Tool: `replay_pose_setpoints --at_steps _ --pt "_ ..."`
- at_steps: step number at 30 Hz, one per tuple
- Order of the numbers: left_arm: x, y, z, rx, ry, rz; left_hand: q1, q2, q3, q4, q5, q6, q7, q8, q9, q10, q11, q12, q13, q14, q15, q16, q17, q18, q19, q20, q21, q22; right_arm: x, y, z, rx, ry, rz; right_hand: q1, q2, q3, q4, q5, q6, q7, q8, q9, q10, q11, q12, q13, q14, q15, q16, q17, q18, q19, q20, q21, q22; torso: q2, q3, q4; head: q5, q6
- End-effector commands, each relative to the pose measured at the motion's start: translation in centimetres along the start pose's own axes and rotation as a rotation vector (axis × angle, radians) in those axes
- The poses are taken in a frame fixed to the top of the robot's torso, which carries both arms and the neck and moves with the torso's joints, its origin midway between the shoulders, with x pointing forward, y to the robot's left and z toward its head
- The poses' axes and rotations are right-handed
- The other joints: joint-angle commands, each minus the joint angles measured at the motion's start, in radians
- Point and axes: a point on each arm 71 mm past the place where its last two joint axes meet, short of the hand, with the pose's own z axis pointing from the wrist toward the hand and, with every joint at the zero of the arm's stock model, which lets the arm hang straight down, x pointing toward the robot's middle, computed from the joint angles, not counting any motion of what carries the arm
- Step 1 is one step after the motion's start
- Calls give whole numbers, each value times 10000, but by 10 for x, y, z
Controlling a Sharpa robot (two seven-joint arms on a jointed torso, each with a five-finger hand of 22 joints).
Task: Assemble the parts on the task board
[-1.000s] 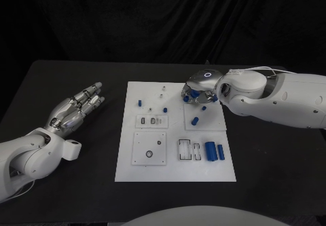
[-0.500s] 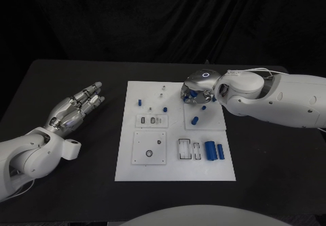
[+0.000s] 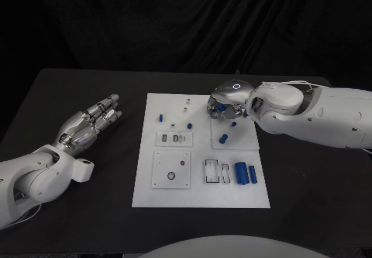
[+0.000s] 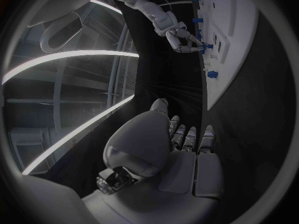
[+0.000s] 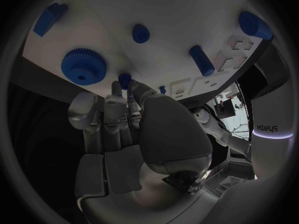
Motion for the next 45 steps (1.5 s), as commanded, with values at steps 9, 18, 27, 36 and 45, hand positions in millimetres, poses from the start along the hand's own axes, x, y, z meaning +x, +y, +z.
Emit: replay_pose_setpoints --at_steps 9,18,27,36,45 --pt "1 -13 0 1719 133 -100 162 -51 125 -44 173 7 88 70 14 18 68 68 10 -23 82 -36 -11 195 1 64 43 13 -29 10 16 -461 -1313 70 110 -9 55 12 -143 38 74 15 76 310 -197 -22 33 47 -22 -17 78 -122 32 -74 97 108 -4 -1 6 30 76" --pt "4 -12 2 1706 192 -133 194 -70 156 -73 245 4 64 68 13 12 78 66 9 -23 94 -36 -11 195 2 65 44 13 -39 20 47 -791 -1392 110 120 -49 84 20 -182 -55 83 -52 110 320 -189 -87 30 83 -20 34 181 -130 43 -71 120 166 -2 3 16 -10 155" --pt "4 -11 4 1692 225 -146 207 -75 170 -84 273 -19 58 64 10 4 83 64 7 -23 96 -36 -11 194 -2 64 41 11 -42 22 67 -719 -1148 126 111 -82 109 48 -262 -112 115 -103 147 269 -149 -195 11 73 5 20 181 -132 26 -52 110 179 -10 -8 8 -2 144" --pt "5 -10 6 1682 264 -158 214 -75 178 -91 284 -14 56 63 10 1 89 64 6 -23 96 -36 -11 194 -1 64 41 11 -40 20 75 -591 -833 74 125 -90 165 79 -319 -224 103 -196 174 200 -107 -328 -11 52 18 16 211 -124 -24 -35 67 162 -19 -12 21 8 110" --pt "4 -10 7 1657 275 -160 221 -74 187 -97 293 -17 59 63 10 0 92 63 6 -23 98 -36 -11 194 -2 64 41 11 -39 17 76 -430 -702 45 130 -97 179 84 -322 -228 106 -207 185 171 -93 -370 -20 47 29 22 232 -127 -30 -28 68 178 -18 -17 9 27 98"
